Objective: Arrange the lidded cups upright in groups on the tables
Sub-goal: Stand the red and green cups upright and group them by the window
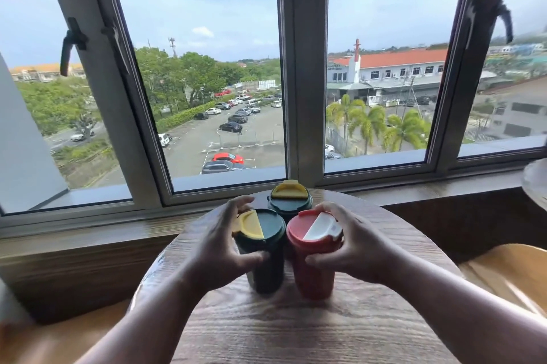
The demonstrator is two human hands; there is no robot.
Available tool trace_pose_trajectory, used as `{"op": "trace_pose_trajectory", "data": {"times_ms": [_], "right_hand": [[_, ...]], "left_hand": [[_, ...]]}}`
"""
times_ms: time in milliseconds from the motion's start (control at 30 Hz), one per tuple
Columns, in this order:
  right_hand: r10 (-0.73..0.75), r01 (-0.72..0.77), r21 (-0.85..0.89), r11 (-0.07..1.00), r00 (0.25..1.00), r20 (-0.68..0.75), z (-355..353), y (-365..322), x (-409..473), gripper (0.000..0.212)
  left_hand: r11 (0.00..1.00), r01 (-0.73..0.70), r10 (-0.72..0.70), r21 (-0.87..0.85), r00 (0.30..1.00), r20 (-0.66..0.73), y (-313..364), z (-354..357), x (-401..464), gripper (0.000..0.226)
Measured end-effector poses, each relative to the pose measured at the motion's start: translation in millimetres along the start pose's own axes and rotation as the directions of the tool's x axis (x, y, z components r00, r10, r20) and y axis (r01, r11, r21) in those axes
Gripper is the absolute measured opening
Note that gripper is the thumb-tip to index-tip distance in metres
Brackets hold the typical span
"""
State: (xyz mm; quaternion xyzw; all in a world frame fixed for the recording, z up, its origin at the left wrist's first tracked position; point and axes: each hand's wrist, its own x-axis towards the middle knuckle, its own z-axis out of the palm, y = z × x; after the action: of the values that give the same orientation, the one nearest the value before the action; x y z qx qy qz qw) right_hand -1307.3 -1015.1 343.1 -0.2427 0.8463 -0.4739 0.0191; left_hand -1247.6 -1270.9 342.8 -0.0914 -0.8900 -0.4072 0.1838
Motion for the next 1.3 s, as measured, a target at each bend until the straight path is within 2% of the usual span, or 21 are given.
{"op": "trace_pose_trajectory", "data": {"times_ms": [433,600,833,1067,1167,1233,1300], "right_hand": [[0.013,-0.015,0.068,0.998,0.999,0.038,-2,-2,-1,0.089],[0.011,-0.011,0.004,1.000,0.999,0.046,-5,-7,-2,0.090],[0.021,-0.022,0.016,1.000,0.998,0.051,-5,-6,-3,0.097],[0.026,-0.026,-0.002,1.000,0.997,0.067,-6,-6,-4,0.098],[0.038,-0.036,-0.024,0.999,0.997,0.068,-11,-11,-4,0.101],[0.046,-0.045,-0.020,0.999,0.998,0.032,-15,-15,-3,0.091],[0.041,-0.043,-0.083,0.996,0.999,-0.022,-22,-22,-3,0.060]], "left_hand": [[0.999,-0.041,0.040,-0.014,0.999,-0.024,-7,3,4,0.087],[0.999,-0.048,0.048,0.015,0.998,-0.050,-10,3,4,0.086],[0.998,-0.052,0.055,0.035,0.995,-0.081,-11,5,3,0.084],[0.997,-0.062,0.064,0.042,0.996,-0.054,-11,3,3,0.086],[0.998,-0.050,0.052,0.042,0.997,-0.053,-2,-2,4,0.077],[0.995,-0.060,0.066,0.076,0.995,-0.071,5,-7,8,0.067],[0.990,-0.079,0.089,0.115,0.992,-0.086,13,-11,15,0.057]]}}
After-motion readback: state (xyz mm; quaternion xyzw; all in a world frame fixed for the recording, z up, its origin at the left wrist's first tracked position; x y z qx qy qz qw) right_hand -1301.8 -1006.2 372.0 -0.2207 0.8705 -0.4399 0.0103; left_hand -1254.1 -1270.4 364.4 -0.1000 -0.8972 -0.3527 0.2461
